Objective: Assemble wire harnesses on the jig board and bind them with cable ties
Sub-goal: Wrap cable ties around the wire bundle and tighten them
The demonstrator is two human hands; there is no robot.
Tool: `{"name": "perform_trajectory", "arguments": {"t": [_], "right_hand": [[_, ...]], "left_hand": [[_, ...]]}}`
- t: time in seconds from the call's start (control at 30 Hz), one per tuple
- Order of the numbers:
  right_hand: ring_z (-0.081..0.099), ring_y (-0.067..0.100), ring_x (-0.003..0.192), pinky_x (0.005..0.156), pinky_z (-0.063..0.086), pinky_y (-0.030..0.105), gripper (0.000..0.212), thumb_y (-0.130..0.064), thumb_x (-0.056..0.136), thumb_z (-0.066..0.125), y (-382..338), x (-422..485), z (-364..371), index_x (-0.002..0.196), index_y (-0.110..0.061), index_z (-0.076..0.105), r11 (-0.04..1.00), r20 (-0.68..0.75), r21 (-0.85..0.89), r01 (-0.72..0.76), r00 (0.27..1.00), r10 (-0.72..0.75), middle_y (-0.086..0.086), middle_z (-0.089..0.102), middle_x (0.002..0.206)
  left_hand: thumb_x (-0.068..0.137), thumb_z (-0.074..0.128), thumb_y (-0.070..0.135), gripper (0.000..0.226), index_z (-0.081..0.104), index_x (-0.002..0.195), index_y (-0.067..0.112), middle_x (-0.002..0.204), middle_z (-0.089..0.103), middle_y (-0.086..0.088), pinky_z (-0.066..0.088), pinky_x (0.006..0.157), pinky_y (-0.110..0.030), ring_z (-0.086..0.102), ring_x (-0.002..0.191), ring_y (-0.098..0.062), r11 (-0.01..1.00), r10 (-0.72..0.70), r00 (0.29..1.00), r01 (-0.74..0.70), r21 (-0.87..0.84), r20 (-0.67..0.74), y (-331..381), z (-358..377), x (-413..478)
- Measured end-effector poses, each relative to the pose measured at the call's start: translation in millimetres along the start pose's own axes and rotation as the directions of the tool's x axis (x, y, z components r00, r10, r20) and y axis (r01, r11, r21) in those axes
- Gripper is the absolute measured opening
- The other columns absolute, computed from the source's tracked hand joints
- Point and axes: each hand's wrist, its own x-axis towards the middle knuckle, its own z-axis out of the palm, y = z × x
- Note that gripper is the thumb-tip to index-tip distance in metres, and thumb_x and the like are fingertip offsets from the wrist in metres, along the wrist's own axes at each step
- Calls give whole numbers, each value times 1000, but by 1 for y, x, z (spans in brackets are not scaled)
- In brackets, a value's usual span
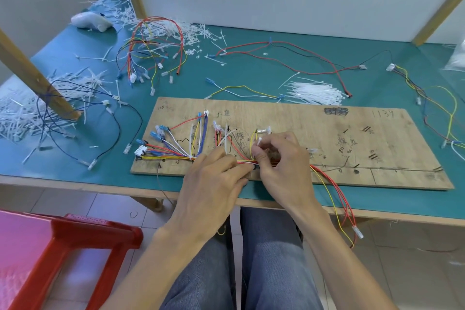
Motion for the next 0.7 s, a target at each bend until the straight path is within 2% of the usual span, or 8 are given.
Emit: {"name": "perform_trajectory", "arguments": {"t": [0.17, 0.3, 0.4, 0.47, 0.53, 0.6, 0.7], "right_hand": [[61, 20, 94, 82, 49, 32, 7, -9, 85, 80, -3, 0, -2, 84, -15, 76, 999, 8, -10, 47, 999, -47, -22, 58, 82], [60, 19, 97, 85, 50, 34, 7, -9, 85, 81, 0, 0, 0, 83, -15, 78, 999, -9, -5, 49, 999, -49, -14, 67, 81], [62, 19, 100, 87, 53, 35, 9, -10, 85, 84, 3, -1, 0, 90, -17, 82, 998, -18, 43, 54, 998, -53, -15, 71, 86], [63, 18, 102, 87, 54, 35, 13, -11, 85, 85, 4, -1, 0, 95, -19, 84, 996, -19, 79, 39, 999, -38, -19, 71, 89], [64, 15, 102, 86, 54, 34, 15, -10, 84, 85, 6, -1, -1, 95, -20, 84, 995, -19, 92, 25, 1000, -23, -18, 72, 89], [64, 13, 102, 86, 54, 31, 16, -10, 83, 85, 7, -1, -1, 95, -20, 85, 996, -20, 93, 17, 1000, -15, -15, 73, 89], [64, 13, 102, 86, 53, 25, 17, -7, 82, 85, 6, -1, -1, 95, -19, 85, 994, -20, 109, -6, 1000, 8, -10, 73, 90]], "left_hand": [[100, 69, 33, 15, 79, 94, 24, 81, 58, 7, 43, 68, -43, 54, 85, -23, 985, 156, 988, -154, 75, -18, -10, 3, 7], [102, 65, 32, 20, 78, 91, 21, 85, 61, 6, 44, 68, -44, 55, 86, -25, 986, 155, 987, -152, 67, -48, -11, 8, 10], [102, 67, 22, 11, 75, 96, 16, 94, 66, 7, 50, 78, -41, 57, 91, -21, 983, -36, 997, 24, -181, -65, -7, 13, 10], [101, 67, 20, 6, 71, 97, 18, 93, 65, 14, 50, 77, -36, 58, 91, -13, 935, -190, 980, 161, -315, -64, -1, 14, 12], [99, 70, 16, 6, 68, 96, 21, 85, 60, 23, 44, 71, -20, 54, 81, 3, 898, -285, 957, 244, -367, -60, 6, 14, 16], [95, 74, 10, 20, 58, 98, 21, 78, 60, 24, 37, 64, -7, 52, 67, 10, 828, -378, 925, 321, -459, -34, 10, 14, 20], [94, 76, 11, 46, 33, 97, 27, 78, 71, 15, 40, 59, -10, 56, 58, 1, 760, -451, 892, 380, -527, -7, 9, 14, 25]]}}
